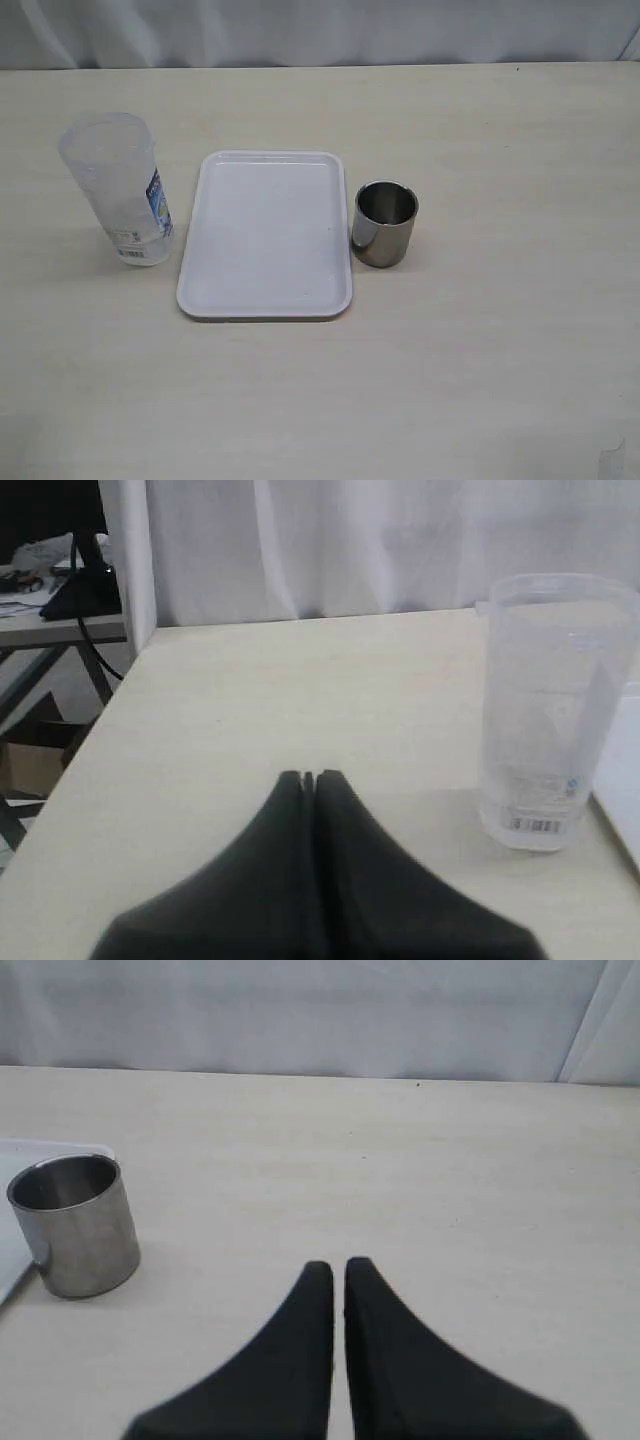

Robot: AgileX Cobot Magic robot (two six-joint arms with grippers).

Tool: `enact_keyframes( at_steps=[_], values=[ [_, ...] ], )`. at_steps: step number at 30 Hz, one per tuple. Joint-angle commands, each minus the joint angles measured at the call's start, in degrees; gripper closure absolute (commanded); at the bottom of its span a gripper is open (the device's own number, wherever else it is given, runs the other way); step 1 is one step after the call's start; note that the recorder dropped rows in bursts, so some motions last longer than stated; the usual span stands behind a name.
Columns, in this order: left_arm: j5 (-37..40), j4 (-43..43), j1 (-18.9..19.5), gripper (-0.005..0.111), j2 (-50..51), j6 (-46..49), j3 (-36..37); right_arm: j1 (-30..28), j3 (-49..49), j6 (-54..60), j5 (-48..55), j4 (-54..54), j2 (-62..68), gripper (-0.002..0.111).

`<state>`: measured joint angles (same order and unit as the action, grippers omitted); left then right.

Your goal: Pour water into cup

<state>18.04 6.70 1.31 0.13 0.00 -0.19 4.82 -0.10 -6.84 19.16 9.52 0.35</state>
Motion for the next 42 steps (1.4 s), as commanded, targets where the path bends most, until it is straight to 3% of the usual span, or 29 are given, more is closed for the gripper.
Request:
enact_keyframes(
  at_steps=[1,6,13,17,19,24,27,29,30,32,33,35,37,42],
  values=[
    [-1.62,5.72,0.07,0.107,-0.13,0.0,0.19,0.04,0.1,0.01,0.14,0.04,-0.35,0.104],
    [-6.79,9.2,0.07,0.107,-0.13,0.0,0.19,0.04,0.1,0.01,-6.83,0.04,-0.35,0.104],
    [-30.48,8.73,0.07,0.107,-0.13,-0.63,0.19,0.04,0.1,0.01,-17.97,0.04,-0.35,0.104],
    [-39.31,8.73,0.07,0.107,-0.13,-1.37,0.19,0.04,0.1,0.01,-23.69,0.04,-0.35,0.104],
    [-42.68,8.73,0.07,0.107,-0.13,-7.68,0.19,0.04,0.1,0.01,-27.2,0.21,-0.35,0.104],
    [-42.78,9.21,0.07,0.107,-0.13,-28.14,0.19,0.04,0.1,-0.47,-35.53,-5.29,-0.35,0.104],
    [-38.94,9.03,0.07,0.107,-0.13,-30.25,0.19,0.04,0.1,-2.21,-36.0,-7.6,-0.35,0.104],
    [-30.9,9.13,0.07,0.105,0.1,-30.25,-0.68,0.04,0.1,-2.21,-36.46,-7.6,-0.35,0.102],
    [-30.44,9.48,0.07,0.1,1.28,-30.25,-1.15,0.04,0.1,-2.21,-36.76,-7.6,-0.35,0.1],
    [-34.96,12.2,0.07,0.071,5.25,-30.13,-1.2,0.04,0.1,-2.34,-36.72,-7.6,-0.35,0.087],
    [-39.3,12.77,0.07,0.04,8.15,-30.0,-1.2,0.04,0.1,-2.34,-36.72,-7.6,-0.35,0.077],
    [-46.22,16.19,0.07,0.002,13.37,-30.28,-1.2,0.04,0.1,-2.42,-36.72,-7.6,-0.35,0.065],
    [-50.37,20.89,0.07,0.002,19.07,-30.28,-1.2,0.04,0.1,-2.42,-36.72,-7.6,-0.35,0.058],
    [-58.88,29.22,0.07,0.002,37.82,-31.97,-1.2,0.04,0.1,-2.42,-36.72,-7.6,-0.35,0.058]
  ],
)
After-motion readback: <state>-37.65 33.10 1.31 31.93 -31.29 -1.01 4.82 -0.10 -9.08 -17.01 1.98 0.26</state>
